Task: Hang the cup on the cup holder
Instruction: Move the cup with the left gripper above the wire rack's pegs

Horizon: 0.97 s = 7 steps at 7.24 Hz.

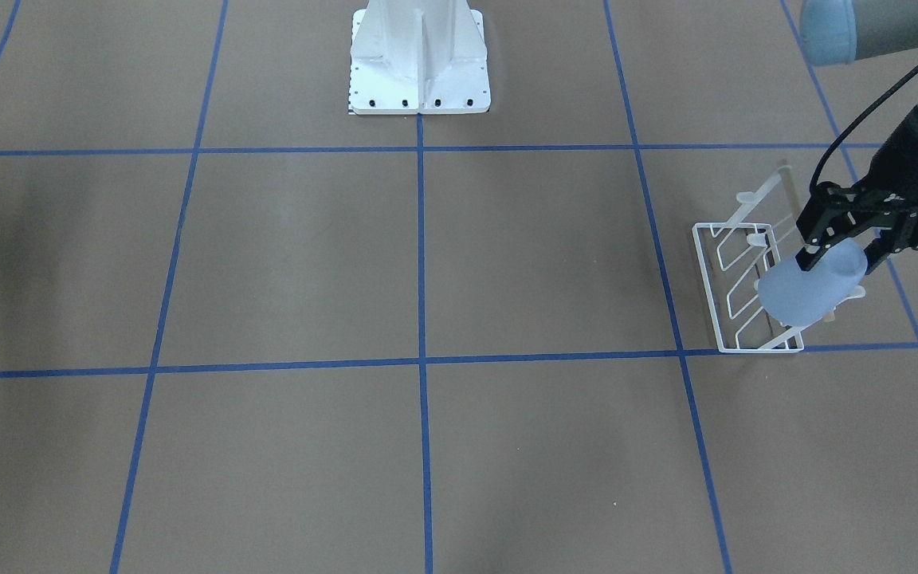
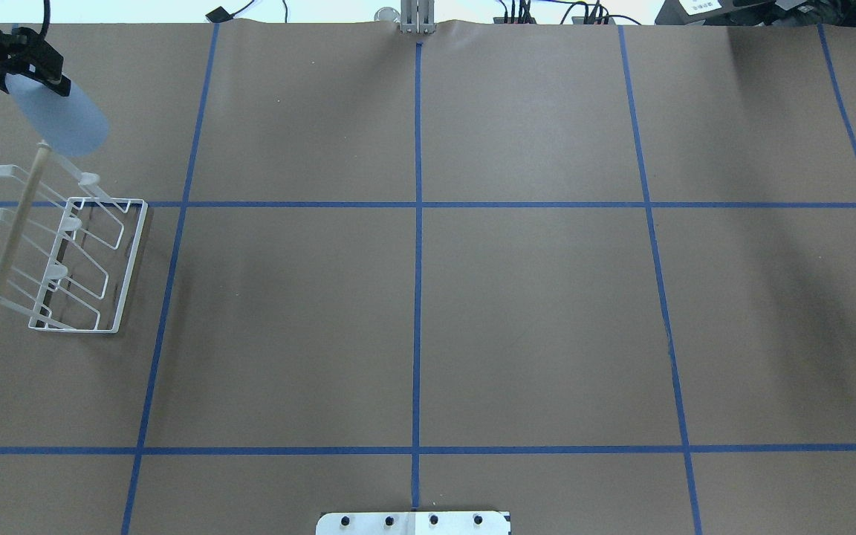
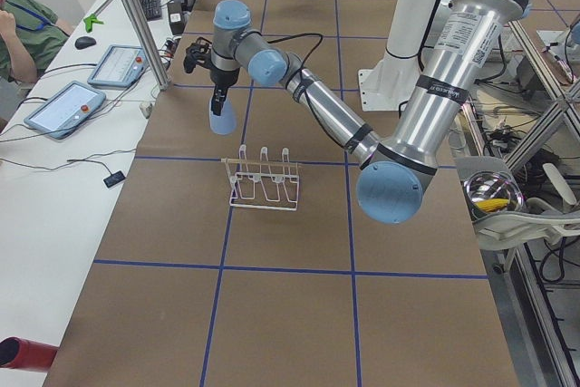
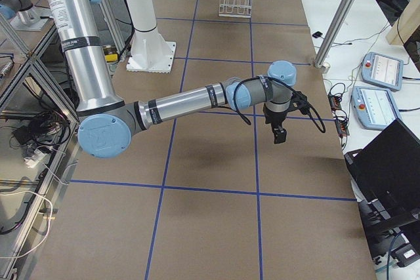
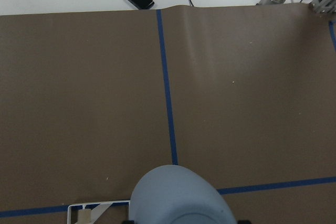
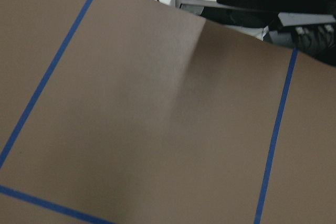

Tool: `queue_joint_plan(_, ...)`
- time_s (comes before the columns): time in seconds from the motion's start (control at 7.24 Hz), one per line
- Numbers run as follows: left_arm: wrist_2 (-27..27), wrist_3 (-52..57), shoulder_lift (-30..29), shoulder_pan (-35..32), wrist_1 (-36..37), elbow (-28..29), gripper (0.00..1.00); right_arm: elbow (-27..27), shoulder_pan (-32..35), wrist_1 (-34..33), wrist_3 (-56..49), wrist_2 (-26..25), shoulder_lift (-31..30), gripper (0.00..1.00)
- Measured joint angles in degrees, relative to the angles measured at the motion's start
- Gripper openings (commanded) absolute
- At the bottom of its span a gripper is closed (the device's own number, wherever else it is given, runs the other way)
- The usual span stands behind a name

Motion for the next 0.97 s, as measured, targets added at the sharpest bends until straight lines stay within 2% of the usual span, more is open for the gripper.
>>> queue_joint_plan(0.97,-0.09,0.64,-0.07,3.33,0.82,3.52,0.0,0.51,0.04,-0.93,-0.1,2.31,-2.33,1.0)
